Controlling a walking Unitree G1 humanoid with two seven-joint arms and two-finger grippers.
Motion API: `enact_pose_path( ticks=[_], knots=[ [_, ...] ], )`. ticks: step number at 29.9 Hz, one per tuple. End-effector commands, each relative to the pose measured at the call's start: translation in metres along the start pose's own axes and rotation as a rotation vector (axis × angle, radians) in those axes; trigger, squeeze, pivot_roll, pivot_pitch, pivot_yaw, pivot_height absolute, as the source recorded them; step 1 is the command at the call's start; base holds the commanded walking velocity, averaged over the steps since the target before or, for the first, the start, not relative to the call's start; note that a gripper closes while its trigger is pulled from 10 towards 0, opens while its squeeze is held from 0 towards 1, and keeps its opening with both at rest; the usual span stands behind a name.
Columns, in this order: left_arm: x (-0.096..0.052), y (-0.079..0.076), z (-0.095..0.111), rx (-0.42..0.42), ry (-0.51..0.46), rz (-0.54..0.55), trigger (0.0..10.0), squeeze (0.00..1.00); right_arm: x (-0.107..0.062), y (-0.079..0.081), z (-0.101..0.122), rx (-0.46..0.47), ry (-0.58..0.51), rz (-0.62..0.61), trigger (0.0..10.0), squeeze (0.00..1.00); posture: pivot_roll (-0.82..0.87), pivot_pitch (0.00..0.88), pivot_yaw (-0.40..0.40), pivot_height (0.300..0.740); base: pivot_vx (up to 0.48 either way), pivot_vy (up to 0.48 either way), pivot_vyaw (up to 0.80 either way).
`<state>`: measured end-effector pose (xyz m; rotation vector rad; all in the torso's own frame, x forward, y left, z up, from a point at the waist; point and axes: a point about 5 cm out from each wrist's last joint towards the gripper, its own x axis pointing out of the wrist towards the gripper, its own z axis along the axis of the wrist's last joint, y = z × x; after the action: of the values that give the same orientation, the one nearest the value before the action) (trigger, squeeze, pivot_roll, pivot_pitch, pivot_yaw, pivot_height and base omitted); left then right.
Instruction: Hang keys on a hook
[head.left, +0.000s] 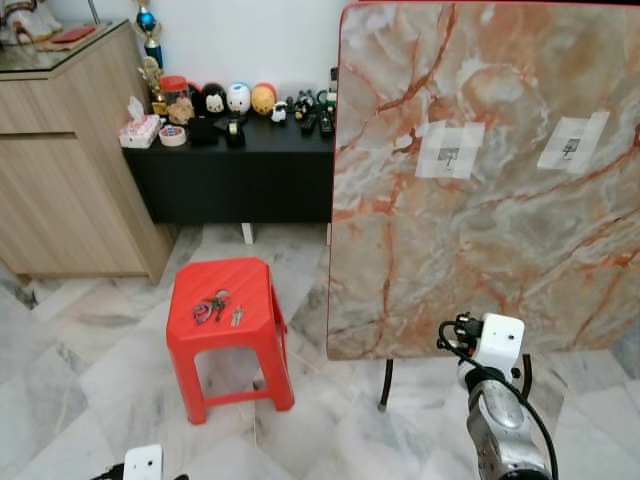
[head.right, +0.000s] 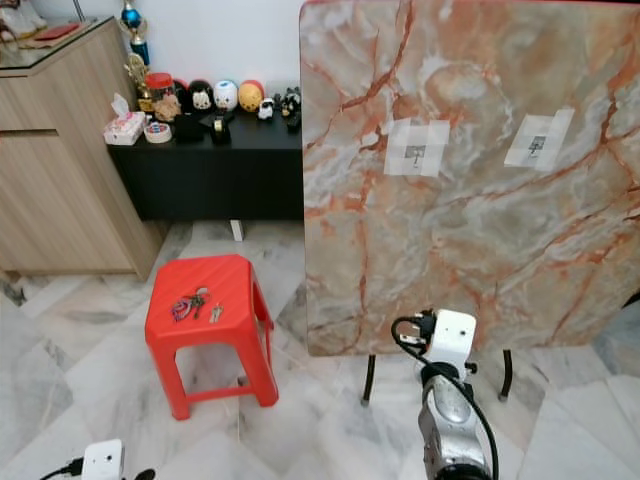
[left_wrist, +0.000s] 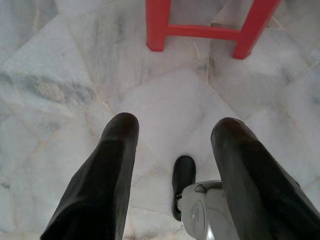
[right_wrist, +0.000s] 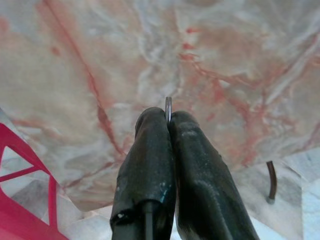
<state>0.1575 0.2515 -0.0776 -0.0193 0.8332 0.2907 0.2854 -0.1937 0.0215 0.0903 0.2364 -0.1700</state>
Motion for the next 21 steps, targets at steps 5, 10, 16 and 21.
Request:
enact_pose_path(
  ticks=[5,10,16,21],
  knots=[
    [-0.0001,0.0003,-0.0017,-0.005,0.015,0.005,10.0,0.00,0.0051,0.0055,0.0132,0.003,-0.050,0.022,10.0,0.00,0.01,0.000,-0.047,0.740,0.334,0.000,0.00],
    [0.0001,-0.0003,-0.0014,-0.004,0.016,0.002,10.0,0.00,0.0045,0.0073,0.0121,0.005,-0.049,0.024,10.0,0.00,0.01,0.000,-0.045,0.740,0.338,0.000,0.00],
    [0.0002,-0.0004,-0.0015,0.000,0.018,-0.001,10.0,0.00,0.0053,0.0056,0.0136,0.017,-0.054,0.008,10.0,0.00,0.01,0.000,-0.043,0.740,0.329,0.000,0.00],
    [-0.0001,-0.0003,-0.0031,0.012,0.032,-0.006,10.0,0.00,0.0054,0.0018,0.0132,0.028,-0.052,-0.034,10.0,0.00,0.01,0.000,-0.044,0.740,0.110,0.000,0.00]
  ],
)
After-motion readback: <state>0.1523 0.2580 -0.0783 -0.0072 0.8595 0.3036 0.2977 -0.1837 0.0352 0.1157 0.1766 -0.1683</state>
